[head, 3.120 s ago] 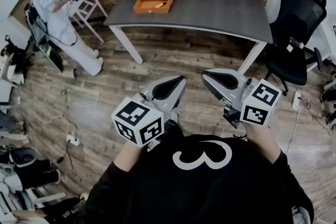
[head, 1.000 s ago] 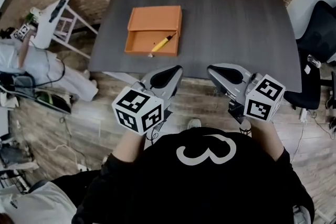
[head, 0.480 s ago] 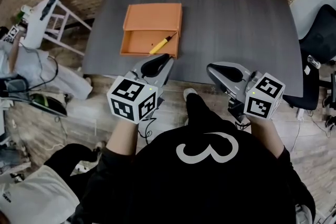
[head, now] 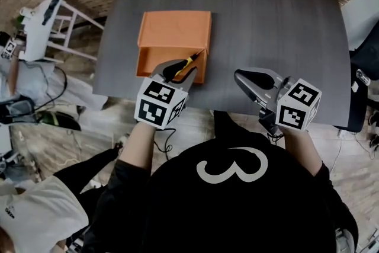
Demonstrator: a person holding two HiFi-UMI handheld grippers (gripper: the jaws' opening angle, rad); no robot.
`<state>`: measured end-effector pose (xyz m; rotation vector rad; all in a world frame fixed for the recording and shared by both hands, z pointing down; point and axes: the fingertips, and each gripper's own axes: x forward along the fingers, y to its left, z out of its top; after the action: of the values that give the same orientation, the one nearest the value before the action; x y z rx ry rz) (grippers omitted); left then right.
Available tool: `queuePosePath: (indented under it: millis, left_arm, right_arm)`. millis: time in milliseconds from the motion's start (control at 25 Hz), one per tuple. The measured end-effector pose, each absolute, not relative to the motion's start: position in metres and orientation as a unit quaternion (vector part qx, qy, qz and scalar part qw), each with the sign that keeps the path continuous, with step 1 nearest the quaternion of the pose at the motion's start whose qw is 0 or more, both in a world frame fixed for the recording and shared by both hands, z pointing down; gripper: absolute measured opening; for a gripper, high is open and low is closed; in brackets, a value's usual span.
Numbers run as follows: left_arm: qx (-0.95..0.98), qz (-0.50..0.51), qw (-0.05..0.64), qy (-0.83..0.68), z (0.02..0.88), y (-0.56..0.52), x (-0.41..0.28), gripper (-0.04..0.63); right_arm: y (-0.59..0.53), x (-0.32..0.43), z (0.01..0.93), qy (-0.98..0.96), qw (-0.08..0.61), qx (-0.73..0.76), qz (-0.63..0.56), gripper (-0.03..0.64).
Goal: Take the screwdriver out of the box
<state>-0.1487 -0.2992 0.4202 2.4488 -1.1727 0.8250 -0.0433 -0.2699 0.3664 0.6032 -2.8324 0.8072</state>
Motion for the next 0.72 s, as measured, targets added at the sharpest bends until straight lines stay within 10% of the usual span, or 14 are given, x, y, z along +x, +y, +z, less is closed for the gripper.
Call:
queuePosePath:
  millis: [720]
  left_arm:
    - [0.796,0.472,0.169,-0.339,0.535,-0.351,-0.171,0.164]
  right_arm:
    - [-0.324,-0.032,0.419,-0.922,0.103,0.201,0.313,0.002]
